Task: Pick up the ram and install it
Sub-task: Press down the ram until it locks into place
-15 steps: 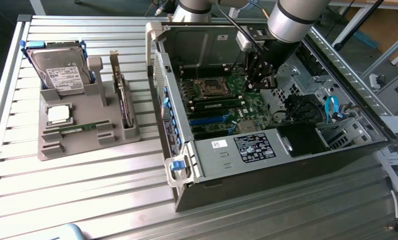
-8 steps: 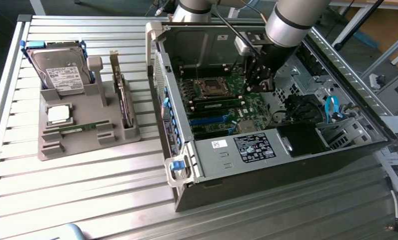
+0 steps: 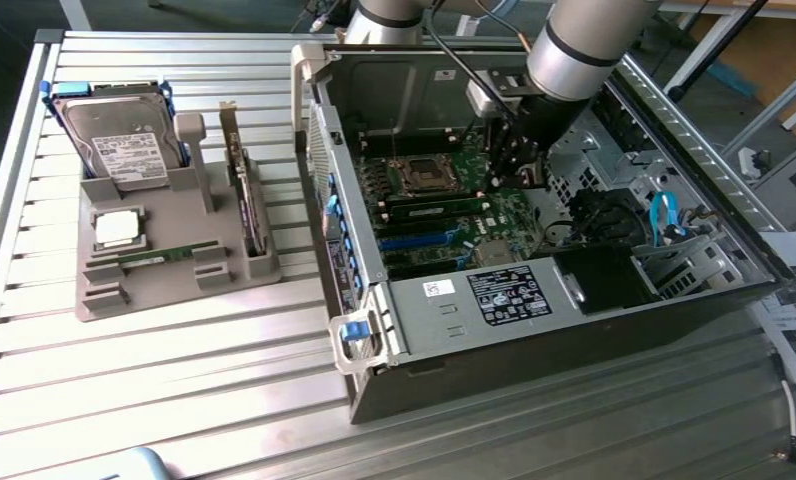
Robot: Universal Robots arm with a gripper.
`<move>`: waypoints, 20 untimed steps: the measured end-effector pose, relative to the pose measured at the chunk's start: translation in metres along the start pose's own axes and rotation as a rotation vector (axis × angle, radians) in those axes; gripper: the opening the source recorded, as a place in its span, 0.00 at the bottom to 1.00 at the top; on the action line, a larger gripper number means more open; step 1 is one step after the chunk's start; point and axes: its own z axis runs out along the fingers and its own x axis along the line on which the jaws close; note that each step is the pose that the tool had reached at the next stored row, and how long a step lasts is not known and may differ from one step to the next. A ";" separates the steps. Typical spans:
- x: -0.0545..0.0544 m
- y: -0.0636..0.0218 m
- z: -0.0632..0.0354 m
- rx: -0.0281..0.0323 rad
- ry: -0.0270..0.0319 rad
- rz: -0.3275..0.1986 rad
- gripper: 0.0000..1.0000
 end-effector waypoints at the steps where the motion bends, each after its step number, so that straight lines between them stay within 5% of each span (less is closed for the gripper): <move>1: 0.000 0.0000 0.0000 0.0000 0.0000 0.000 0.11; 20: 0.000 -0.0048 0.0054 0.0000 0.0001 0.000 0.11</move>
